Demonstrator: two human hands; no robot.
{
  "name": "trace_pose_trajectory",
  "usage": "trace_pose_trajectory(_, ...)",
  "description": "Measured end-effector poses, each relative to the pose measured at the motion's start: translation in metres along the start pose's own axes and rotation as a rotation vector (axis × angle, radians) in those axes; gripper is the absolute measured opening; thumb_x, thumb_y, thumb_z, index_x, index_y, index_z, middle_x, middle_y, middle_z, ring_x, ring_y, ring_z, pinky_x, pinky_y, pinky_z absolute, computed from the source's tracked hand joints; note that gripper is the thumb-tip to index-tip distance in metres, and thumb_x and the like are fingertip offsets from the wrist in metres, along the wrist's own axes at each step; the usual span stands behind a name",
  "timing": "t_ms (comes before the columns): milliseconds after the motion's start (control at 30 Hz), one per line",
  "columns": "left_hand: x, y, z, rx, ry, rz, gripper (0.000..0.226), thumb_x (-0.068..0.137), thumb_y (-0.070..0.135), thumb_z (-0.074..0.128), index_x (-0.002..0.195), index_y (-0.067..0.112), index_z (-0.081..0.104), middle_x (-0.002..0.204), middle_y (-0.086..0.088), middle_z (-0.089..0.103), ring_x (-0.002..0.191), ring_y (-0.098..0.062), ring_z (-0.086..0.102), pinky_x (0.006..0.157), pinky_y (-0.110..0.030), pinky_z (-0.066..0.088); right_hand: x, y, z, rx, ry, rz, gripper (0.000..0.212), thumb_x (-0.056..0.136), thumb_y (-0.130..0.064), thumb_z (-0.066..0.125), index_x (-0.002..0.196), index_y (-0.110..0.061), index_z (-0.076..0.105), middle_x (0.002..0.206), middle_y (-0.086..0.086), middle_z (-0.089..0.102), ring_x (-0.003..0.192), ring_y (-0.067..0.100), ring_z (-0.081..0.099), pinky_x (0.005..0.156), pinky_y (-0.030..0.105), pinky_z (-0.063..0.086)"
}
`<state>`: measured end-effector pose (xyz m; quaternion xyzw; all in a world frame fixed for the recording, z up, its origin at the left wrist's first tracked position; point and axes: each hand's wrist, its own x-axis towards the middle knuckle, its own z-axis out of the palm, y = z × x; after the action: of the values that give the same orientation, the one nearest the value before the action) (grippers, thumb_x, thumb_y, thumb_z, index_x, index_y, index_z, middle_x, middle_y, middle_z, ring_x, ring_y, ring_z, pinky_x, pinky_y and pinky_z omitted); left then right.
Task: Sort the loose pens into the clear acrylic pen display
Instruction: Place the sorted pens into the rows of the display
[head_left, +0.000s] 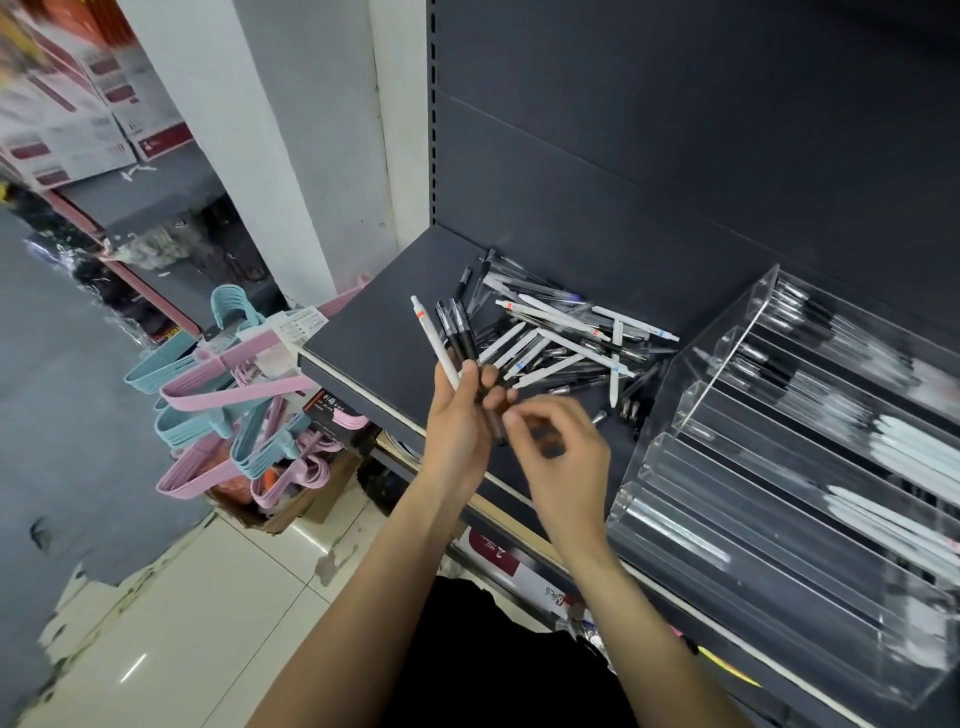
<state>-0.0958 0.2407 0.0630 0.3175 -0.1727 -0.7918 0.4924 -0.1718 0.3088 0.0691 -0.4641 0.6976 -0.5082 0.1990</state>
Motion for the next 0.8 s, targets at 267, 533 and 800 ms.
trace_pose_trajectory(267, -0.012, 0.01, -0.023, 0.544, -0.2, -0.089, 0.016, 0.103, 0.016, 0.034, 0.112, 0.025, 0.044, 0.073, 0.003, 0.043, 0.052, -0.005, 0.032, 0.047, -0.014, 0.031, 0.106, -0.023, -0.002, -0.11, -0.356, 0.111, 0.021, 0.089, -0.034, 0.062, 0.105, -0.023, 0.068, 0.099, 0.001, 0.062, 0.085, 0.009, 0.053, 0.077, 0.017, 0.039)
trace_pose_trajectory(533, -0.016, 0.016, -0.029, 0.687, -0.32, -0.142, 0.024, 0.103, 0.015, 0.036, 0.115, 0.034, 0.044, 0.071, 0.006, 0.046, 0.052, -0.005, 0.031, 0.05, -0.018, 0.027, 0.13, -0.031, -0.001, 0.056, -0.695, 0.195, 0.012, 0.083, -0.018, 0.07, 0.082, -0.017, 0.059, 0.057, -0.013, 0.056, 0.055, -0.003, 0.047, 0.055, 0.008, 0.036)
trace_pose_trajectory(800, 0.021, 0.011, -0.021, 0.916, -0.344, -0.121, 0.018, 0.1, 0.015, 0.046, 0.105, 0.004, 0.059, 0.074, -0.003, 0.053, 0.053, -0.006, 0.039, 0.05, -0.017, 0.034, 0.093, -0.013, -0.05, 0.141, -0.145, 0.178, 0.017, 0.085, -0.008, 0.067, 0.077, -0.018, 0.055, 0.064, -0.001, 0.064, 0.053, 0.01, 0.054, 0.055, 0.018, 0.044)
